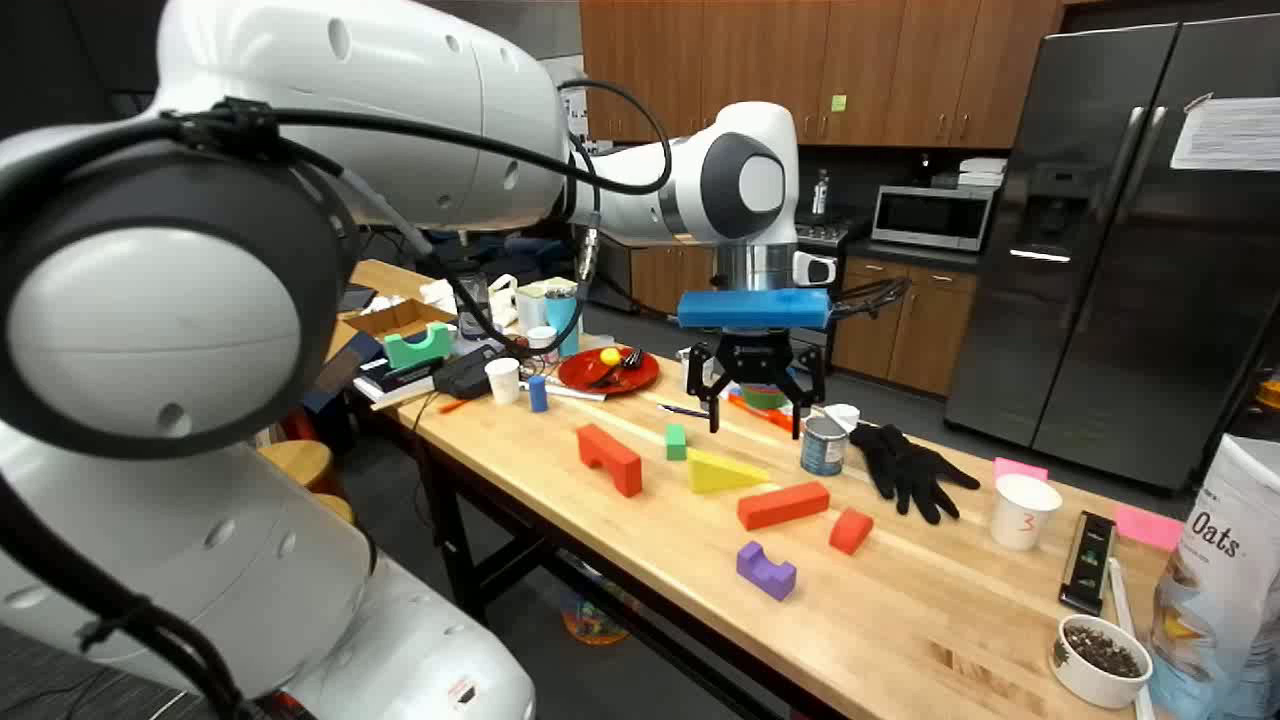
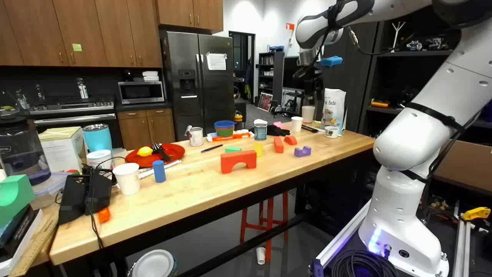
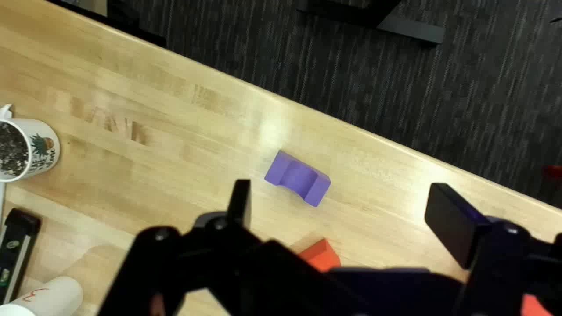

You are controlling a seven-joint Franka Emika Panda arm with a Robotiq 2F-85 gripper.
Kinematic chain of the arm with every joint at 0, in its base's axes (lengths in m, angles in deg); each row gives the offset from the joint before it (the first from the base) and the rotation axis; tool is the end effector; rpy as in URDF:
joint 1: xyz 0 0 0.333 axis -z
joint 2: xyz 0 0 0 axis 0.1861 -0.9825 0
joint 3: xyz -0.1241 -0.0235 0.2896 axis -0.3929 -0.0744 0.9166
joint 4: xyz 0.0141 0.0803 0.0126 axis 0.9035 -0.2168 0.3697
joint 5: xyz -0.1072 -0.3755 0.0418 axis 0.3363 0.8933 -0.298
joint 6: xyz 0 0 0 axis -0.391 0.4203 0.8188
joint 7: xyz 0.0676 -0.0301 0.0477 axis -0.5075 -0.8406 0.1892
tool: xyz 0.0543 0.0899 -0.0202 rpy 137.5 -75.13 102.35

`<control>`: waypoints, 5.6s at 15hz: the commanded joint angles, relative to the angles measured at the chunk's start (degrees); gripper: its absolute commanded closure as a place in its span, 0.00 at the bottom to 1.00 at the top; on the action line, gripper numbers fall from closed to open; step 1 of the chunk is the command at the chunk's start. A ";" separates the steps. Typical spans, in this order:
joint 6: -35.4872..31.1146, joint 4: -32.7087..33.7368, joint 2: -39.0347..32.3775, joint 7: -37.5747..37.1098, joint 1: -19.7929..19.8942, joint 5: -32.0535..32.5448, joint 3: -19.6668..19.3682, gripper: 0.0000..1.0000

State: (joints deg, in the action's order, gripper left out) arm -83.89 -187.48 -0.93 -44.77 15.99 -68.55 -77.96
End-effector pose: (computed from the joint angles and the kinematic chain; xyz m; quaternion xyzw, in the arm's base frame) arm 0.3998 -0.1435 0.5316 0.9913 0.0827 -0.0853 0.0558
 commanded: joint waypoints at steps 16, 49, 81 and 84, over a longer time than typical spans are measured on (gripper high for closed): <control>0.12 0.15 -0.03 -0.02 -0.09 0.00 -0.07 0.00; -40.91 -3.61 -7.02 13.96 -0.76 11.38 -4.88 0.00; -27.57 -3.22 -21.43 21.37 3.19 -6.93 -2.14 0.00; -24.67 -1.48 -21.36 22.08 3.19 -6.63 -2.12 0.00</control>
State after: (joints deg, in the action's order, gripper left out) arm -111.37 -190.64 -22.32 -23.49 18.19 -74.99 -81.15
